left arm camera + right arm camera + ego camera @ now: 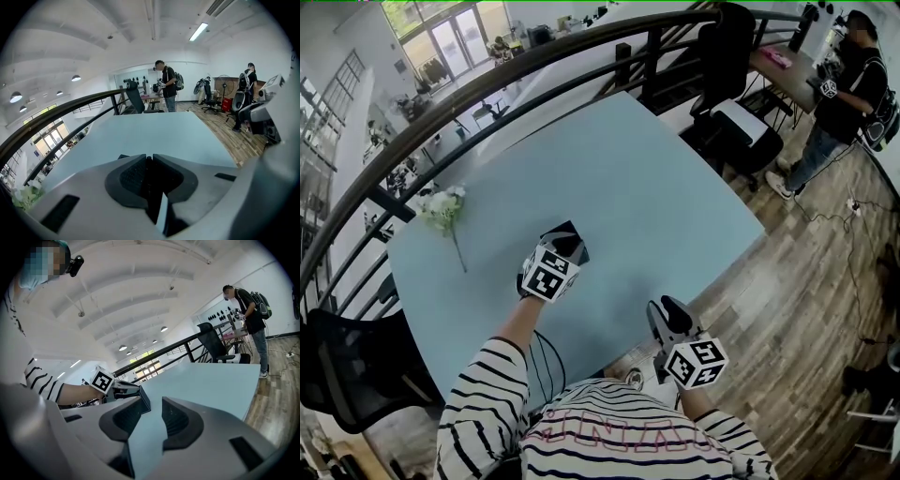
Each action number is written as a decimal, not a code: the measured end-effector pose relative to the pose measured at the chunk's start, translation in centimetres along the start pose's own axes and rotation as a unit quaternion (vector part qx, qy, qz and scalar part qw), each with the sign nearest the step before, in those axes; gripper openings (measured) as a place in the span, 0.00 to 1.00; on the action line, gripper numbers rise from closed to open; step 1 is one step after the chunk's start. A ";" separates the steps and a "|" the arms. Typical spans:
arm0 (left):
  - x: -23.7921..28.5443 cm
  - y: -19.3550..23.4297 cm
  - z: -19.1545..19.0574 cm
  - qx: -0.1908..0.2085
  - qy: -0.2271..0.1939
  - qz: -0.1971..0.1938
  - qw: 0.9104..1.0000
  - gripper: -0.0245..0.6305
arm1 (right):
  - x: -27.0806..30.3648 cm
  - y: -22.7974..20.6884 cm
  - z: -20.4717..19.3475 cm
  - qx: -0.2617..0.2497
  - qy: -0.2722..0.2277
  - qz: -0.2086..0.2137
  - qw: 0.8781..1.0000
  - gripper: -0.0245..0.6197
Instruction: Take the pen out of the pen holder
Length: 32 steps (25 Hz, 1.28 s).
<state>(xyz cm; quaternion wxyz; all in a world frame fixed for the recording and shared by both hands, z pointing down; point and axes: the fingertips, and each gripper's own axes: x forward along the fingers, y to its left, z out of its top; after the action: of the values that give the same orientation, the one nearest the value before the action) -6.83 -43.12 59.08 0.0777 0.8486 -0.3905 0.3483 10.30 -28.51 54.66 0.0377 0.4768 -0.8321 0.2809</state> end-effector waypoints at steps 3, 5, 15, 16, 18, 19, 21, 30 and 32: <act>-0.1 0.2 0.1 0.004 0.000 0.002 1.000 0.13 | 0.0 0.0 0.0 0.001 0.001 -0.002 1.000 0.27; -0.1 0.1 0.0 0.001 0.004 0.002 1.000 0.13 | -0.2 -0.1 -0.1 0.002 0.001 -0.004 1.000 0.27; -1.3 0.4 0.2 -0.024 -0.019 0.015 0.999 0.12 | -0.8 0.0 0.2 -0.004 -0.004 -0.002 1.000 0.26; -1.7 0.6 0.3 -0.028 -0.023 0.018 0.999 0.12 | -0.8 0.1 0.2 -0.005 -0.004 -0.001 1.000 0.26; -2.4 0.9 0.5 -0.036 -0.036 0.026 0.998 0.12 | -0.8 0.2 0.2 -0.007 -0.005 0.002 1.000 0.26; -2.7 1.0 0.6 -0.041 -0.042 0.031 0.998 0.12 | -0.8 0.3 0.1 -0.009 -0.006 0.004 1.000 0.26; -3.5 1.2 0.9 -0.049 -0.058 0.040 0.996 0.12 | -0.8 0.4 0.1 -0.012 -0.007 0.009 1.000 0.26; -9.1 1.9 3.4 -0.074 -0.147 0.096 0.982 0.12 | -1.6 1.4 0.5 -0.025 -0.013 0.032 0.999 0.26; -10.8 2.0 3.9 -0.080 -0.168 0.109 0.976 0.12 | -1.9 1.8 0.5 -0.028 -0.013 0.037 0.999 0.26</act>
<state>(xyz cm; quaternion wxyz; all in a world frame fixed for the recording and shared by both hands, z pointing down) -11.03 -39.48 48.85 0.0405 0.8384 -0.5148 0.1746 10.00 -26.58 52.81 0.0295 0.4482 -0.8569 0.2528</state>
